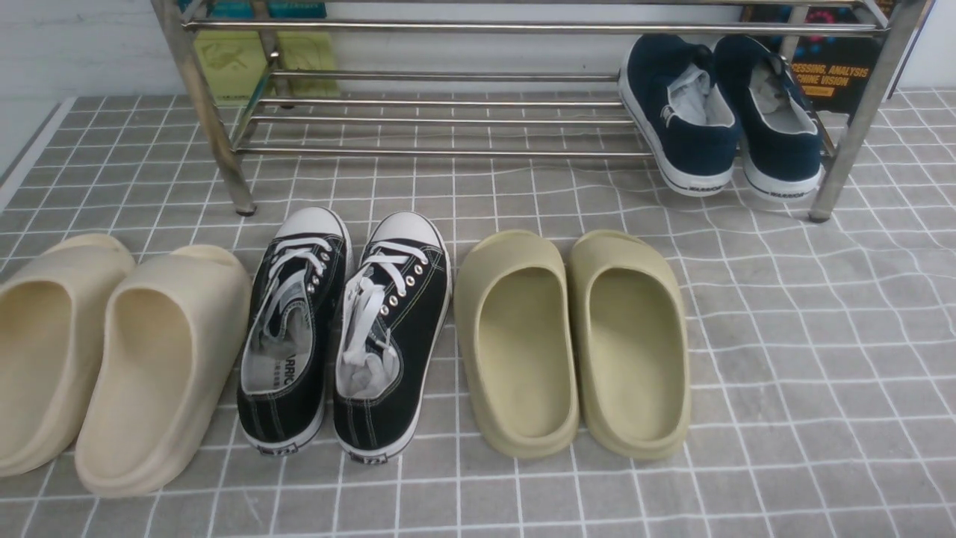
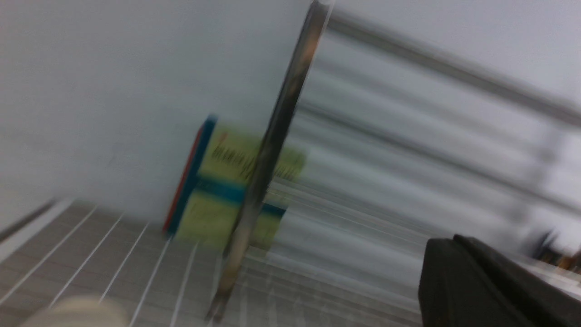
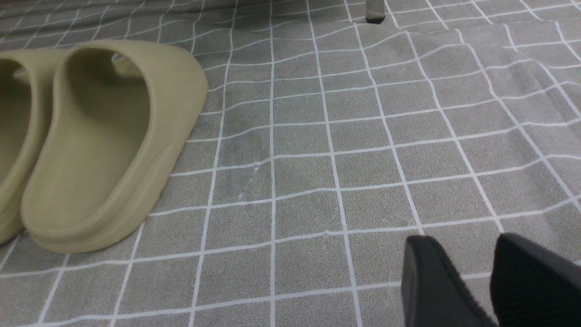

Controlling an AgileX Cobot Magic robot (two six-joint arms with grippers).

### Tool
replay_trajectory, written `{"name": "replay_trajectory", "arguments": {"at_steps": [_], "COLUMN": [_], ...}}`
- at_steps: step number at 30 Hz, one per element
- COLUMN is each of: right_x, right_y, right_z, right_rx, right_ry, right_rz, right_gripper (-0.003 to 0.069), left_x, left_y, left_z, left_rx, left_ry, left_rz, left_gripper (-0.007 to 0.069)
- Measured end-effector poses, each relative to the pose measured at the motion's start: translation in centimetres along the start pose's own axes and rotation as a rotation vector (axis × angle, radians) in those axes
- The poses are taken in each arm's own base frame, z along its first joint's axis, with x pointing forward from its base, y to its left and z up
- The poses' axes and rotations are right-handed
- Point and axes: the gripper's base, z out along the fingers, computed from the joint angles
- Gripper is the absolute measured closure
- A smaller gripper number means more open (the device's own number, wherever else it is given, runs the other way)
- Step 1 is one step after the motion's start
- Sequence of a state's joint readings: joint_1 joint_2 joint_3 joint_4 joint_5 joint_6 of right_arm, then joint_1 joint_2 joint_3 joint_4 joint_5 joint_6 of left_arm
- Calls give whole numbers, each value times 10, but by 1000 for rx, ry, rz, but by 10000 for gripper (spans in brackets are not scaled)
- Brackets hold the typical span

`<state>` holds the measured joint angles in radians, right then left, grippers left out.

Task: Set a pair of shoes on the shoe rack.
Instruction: Use the left arm to grab the shoe closest to it

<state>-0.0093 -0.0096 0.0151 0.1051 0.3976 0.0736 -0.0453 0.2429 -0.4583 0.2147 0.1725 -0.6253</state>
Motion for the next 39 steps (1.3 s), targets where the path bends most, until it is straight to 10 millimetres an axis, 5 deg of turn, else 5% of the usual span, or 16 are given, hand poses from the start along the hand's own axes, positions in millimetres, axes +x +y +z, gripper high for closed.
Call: {"name": "replay_trajectory", "arguments": {"at_steps": [8,9,12,18,25,32,35,39], "right_x": [0,0,0,0,0,0,0,0], "right_y": [0,0,0,0,0,0,0,0], "right_z": [0,0,0,0,0,0,0,0], "right_rx": [0,0,0,0,0,0,0,0], "right_ry": [0,0,0,0,0,0,0,0], "right_rz": [0,0,0,0,0,0,0,0], "right_gripper": [421,421,421,421,421,421,421,421], "left_x": [50,58,63,84,129,166,173,184], "left_y": [19,19,16,10,26,42,46,52], "left_z": [62,81,101,172,205,218,222,228], "left_rx": [-280,-331,-350,-274,-284,-334,-342,-352], "left_ry": [530,670,787,1088,1273,1348,1339,1326], "left_rz": [-124,-162,-167,-64,-22,-34,-33,-27], "left_gripper": [638,638,638,620,451,320,347,564]}}
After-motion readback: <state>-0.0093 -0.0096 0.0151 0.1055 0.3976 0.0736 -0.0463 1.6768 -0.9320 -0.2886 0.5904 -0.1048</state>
